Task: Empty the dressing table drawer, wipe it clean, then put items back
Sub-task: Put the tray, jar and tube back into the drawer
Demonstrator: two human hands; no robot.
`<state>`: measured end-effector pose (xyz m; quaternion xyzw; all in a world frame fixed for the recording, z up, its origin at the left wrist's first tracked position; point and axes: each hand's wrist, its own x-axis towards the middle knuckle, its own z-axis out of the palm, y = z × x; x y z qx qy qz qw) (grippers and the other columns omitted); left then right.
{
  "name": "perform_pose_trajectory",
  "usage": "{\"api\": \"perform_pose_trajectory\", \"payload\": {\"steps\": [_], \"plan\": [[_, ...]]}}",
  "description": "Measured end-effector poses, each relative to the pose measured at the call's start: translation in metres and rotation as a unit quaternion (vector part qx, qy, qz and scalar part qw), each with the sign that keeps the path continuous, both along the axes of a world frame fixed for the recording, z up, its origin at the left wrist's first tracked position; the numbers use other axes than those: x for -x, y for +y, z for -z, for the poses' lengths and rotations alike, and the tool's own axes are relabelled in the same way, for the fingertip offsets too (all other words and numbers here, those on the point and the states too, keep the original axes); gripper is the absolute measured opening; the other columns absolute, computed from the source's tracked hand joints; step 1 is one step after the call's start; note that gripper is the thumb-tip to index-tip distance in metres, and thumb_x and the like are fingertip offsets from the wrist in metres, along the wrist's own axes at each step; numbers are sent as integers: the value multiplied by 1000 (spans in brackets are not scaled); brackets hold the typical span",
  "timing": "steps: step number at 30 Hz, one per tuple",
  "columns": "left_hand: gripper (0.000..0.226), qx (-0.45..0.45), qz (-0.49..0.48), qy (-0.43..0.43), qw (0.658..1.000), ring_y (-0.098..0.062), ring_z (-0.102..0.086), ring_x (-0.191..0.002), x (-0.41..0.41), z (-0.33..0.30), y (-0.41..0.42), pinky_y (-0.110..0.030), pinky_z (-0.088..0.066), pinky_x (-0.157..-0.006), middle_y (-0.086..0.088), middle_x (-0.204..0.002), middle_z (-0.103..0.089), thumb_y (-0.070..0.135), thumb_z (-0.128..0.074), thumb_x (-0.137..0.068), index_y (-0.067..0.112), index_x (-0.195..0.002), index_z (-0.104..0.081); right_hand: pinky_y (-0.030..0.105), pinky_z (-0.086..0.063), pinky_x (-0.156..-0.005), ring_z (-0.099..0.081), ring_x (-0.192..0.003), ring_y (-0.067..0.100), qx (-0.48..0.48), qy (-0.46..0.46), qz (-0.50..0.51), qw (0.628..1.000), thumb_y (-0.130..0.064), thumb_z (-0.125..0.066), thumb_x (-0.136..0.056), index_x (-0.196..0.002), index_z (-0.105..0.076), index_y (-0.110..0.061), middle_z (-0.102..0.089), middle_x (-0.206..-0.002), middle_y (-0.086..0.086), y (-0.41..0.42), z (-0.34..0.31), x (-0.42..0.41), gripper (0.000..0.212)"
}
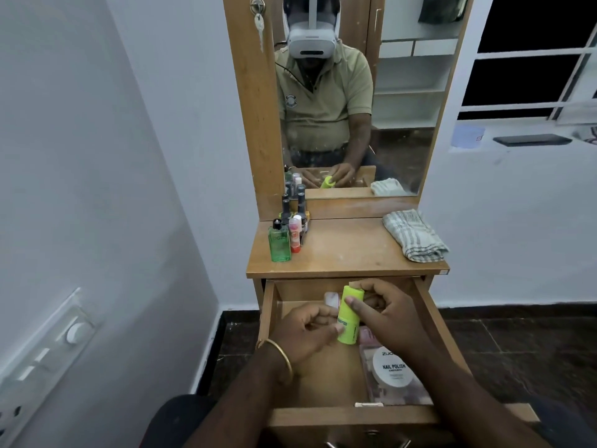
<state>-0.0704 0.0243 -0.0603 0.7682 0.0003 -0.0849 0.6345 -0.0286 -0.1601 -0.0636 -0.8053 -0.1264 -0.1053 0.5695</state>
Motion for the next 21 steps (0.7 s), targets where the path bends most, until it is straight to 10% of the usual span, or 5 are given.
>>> {"api": "perform_pose_trajectory", "payload": {"steps": [14, 21], "plan": [[45, -92, 65, 38, 993, -17, -69, -88, 4, 18, -3, -43, -58, -85, 1, -87, -72, 22, -86, -69, 23, -108, -65, 18, -46, -57, -64, -69, 7, 153, -31, -74, 985, -30, -76, -85, -74, -76, -21, -70, -70, -7, -1, -2, 7, 14], [42, -117, 83, 59, 988, -9, -65, -84, 5, 22, -4, -32, -58, -85, 8, -84, -66, 22, -85, -71, 29, -105, -61, 22, -40, -59, -57, -78, 10, 220, -14, -97, 970, -34, -71, -88, -75, -73, -16, -65, -71, 0, 1, -1, 8, 22]]}}
